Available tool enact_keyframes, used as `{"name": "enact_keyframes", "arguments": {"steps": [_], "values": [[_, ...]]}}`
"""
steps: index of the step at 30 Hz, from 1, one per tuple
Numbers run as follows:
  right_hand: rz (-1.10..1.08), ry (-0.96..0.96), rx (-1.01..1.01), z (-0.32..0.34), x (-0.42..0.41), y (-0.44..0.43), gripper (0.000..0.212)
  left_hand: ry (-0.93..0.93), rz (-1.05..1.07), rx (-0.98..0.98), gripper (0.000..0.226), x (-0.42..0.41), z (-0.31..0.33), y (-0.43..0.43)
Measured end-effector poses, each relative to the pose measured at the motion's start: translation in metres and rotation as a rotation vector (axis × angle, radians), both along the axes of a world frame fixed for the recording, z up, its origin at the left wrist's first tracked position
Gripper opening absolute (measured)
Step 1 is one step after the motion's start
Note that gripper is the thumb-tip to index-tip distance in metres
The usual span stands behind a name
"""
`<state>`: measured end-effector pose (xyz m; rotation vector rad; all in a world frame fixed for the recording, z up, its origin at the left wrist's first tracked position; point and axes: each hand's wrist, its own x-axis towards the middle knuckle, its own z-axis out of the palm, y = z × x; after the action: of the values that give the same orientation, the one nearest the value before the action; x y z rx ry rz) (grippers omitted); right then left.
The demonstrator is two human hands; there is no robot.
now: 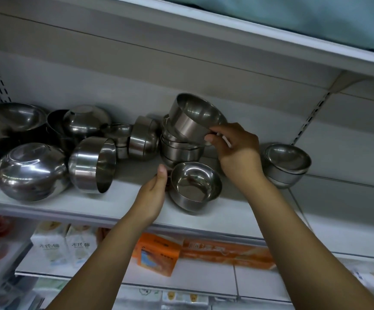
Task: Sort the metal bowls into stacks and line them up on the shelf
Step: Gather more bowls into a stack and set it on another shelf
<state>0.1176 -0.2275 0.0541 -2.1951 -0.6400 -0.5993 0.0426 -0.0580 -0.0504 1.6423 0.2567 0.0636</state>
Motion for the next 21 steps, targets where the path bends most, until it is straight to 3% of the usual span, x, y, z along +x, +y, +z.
{"name": "enact_keyframes", "arguments": {"steps": [3,6,10,16,21], "values": [[0.082,0.086,0.058,-0.017,-0.022,-0.020,0.017,0.040,-0.012,-0.017,0.114,0.003,-0.006,0.004],[0.133,0.011,-0.005,-0.037,-0.034,-0.034,0.015,0.027,-0.025,-0.023,0.127,0.004,-0.009,0.005],[0.165,-0.097,-0.102,-0.058,-0.038,-0.047,0.011,-0.007,-0.029,-0.082,0.114,0.006,-0.011,0.005],[0.210,-0.095,-0.174,-0.080,-0.033,-0.052,0.010,-0.062,-0.083,-0.062,0.103,0.002,-0.002,-0.001],[0.261,-0.006,-0.158,-0.077,-0.033,-0.054,0.021,-0.033,-0.058,-0.033,0.051,0.003,0.004,-0.005]]}}
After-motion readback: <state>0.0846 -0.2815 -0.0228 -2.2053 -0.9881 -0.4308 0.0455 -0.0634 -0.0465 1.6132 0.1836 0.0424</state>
